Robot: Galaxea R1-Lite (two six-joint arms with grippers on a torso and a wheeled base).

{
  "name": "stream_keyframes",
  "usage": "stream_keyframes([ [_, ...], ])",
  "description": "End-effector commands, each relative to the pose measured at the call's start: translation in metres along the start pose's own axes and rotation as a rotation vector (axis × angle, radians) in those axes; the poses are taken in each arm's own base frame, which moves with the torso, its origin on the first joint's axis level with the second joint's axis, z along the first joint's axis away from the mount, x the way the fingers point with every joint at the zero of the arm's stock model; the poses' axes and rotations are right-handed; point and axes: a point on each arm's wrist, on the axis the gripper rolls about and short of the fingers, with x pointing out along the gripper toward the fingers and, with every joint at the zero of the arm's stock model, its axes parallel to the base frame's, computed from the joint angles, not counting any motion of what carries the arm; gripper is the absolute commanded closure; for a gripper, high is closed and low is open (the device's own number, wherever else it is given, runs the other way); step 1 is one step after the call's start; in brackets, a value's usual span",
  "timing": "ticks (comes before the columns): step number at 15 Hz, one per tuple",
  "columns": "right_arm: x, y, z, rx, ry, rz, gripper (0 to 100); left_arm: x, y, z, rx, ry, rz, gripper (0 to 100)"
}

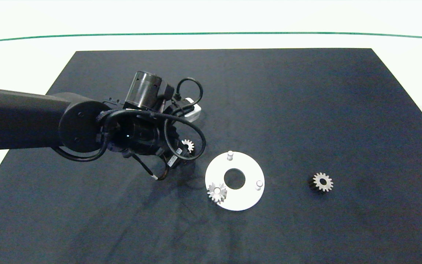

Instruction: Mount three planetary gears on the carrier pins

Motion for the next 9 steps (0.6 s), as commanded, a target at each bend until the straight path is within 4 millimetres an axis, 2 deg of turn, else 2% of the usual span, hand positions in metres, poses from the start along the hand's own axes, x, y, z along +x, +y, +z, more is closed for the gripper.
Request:
stream_keyframes([
  [1, 0.0005, 0.0, -0.0001, -0.001, 0.005, 0.001, 0, -0.0007, -0.0021, 0.0005, 0.005, 0.001, -0.005, 23],
  [9, -0.0012, -0.0005, 0.0027, -0.001, -0.008, -0.001, 0, 0.0027, -0.0038, 0.0018, -0.021, -0.002, -0.007, 39],
])
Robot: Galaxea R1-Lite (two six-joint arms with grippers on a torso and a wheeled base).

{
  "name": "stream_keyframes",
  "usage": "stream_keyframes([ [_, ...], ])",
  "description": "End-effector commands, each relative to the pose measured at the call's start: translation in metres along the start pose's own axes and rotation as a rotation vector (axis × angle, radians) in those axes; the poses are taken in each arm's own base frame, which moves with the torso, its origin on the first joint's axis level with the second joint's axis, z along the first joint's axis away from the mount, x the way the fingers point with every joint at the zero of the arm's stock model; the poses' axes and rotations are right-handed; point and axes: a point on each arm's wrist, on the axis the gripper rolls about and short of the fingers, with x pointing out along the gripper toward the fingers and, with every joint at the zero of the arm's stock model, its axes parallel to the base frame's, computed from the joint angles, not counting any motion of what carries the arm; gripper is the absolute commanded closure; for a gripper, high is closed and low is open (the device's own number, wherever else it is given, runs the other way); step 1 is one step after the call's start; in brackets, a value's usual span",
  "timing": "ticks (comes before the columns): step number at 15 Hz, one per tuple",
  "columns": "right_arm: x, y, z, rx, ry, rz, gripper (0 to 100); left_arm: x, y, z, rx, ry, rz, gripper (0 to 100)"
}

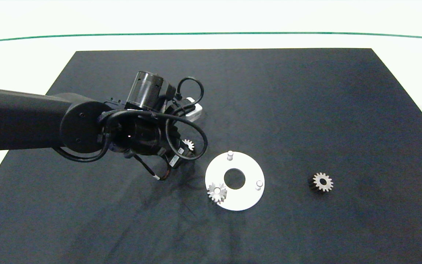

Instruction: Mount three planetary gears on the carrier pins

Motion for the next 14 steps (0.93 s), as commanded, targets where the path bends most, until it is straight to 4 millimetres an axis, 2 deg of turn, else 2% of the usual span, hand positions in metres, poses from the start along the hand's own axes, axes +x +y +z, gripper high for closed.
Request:
stream_keyframes([
  [1, -0.0002, -0.0002, 0.0009, -0.002, -0.001, 0.0, 0, 0.0021, -0.0012, 0.0003, -0.004, 0.004, -0.003, 41],
  [14, -0.0013, -0.0006, 0.0034, -0.002, -0.01, 0.002, 0, 0.0058, -0.003, -0.0025, -0.013, 0.019, -0.01, 68],
])
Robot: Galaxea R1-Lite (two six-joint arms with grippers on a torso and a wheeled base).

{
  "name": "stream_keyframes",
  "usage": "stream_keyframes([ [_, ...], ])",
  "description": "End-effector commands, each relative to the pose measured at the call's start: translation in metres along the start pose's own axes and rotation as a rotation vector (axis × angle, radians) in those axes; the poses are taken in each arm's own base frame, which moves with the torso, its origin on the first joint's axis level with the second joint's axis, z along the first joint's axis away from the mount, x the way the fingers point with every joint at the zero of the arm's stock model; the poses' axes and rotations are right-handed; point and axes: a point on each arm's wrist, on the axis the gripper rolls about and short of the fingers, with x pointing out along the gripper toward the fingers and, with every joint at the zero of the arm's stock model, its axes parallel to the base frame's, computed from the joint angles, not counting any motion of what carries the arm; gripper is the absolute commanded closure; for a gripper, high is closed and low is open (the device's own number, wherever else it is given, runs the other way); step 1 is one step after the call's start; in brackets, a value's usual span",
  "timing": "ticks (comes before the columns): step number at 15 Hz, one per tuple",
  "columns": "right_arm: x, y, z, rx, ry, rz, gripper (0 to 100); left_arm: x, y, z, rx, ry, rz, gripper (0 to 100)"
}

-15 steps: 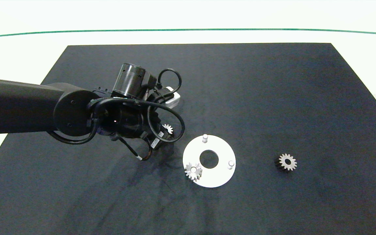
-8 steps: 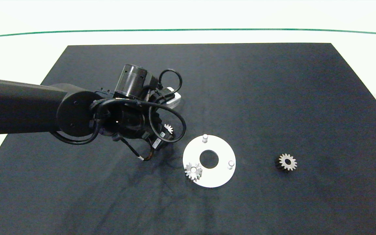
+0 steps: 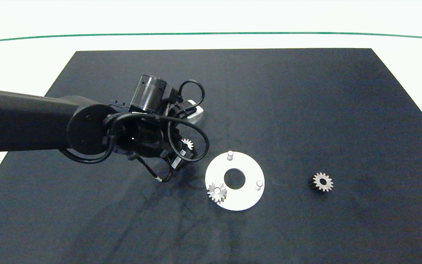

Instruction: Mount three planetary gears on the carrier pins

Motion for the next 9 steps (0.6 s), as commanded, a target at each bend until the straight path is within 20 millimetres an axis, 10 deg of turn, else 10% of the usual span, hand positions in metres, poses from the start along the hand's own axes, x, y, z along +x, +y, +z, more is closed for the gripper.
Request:
stream_keyframes([
  [1, -0.0005, -0.0002, 0.0012, -0.002, -0.001, -0.002, 0, -0.0004, 0.0, -0.0004, 0.002, 0.002, 0.001, 69],
  [9, -0.0011, -0.0002, 0.0015, -0.001, -0.004, -0.002, 0, -0.0058, 0.0008, 0.0013, -0.015, -0.011, 0.005, 86],
])
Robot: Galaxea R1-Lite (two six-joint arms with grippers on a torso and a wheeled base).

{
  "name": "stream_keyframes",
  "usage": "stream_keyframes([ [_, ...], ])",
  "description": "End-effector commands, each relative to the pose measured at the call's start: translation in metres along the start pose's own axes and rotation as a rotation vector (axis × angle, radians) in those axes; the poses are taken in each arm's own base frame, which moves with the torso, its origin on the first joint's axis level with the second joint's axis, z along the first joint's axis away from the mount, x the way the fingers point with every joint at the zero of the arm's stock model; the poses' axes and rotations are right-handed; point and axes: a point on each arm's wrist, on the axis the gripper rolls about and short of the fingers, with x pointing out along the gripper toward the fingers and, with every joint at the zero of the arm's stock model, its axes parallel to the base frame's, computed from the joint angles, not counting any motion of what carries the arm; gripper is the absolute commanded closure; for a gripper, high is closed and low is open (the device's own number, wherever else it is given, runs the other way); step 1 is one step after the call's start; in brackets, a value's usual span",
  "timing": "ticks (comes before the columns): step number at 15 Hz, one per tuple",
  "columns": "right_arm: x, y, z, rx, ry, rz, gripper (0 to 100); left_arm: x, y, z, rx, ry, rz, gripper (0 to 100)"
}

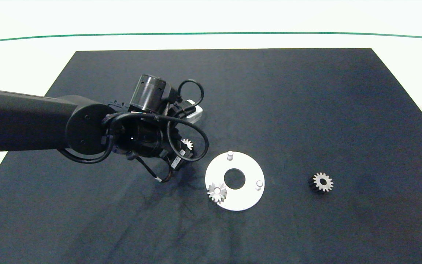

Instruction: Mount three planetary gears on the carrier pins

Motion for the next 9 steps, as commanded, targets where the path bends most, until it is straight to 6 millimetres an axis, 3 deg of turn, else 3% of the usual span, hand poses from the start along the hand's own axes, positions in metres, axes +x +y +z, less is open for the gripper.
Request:
stream_keyframes([
  [1, 0.0, 0.0, 0.0, -0.001, 0.003, -0.001, 0, -0.003, 0.001, 0.001, -0.002, -0.008, 0.004, 87],
  [6, 0.0, 0.0, 0.0, -0.001, 0.003, -0.001, 0, -0.006, -0.005, 0.003, 0.009, -0.015, -0.007, 96],
  [9, 0.0, 0.0, 0.0, -0.001, 0.003, 0.0, 0, -0.015, -0.021, 0.01, 0.019, -0.046, -0.037, 96],
])
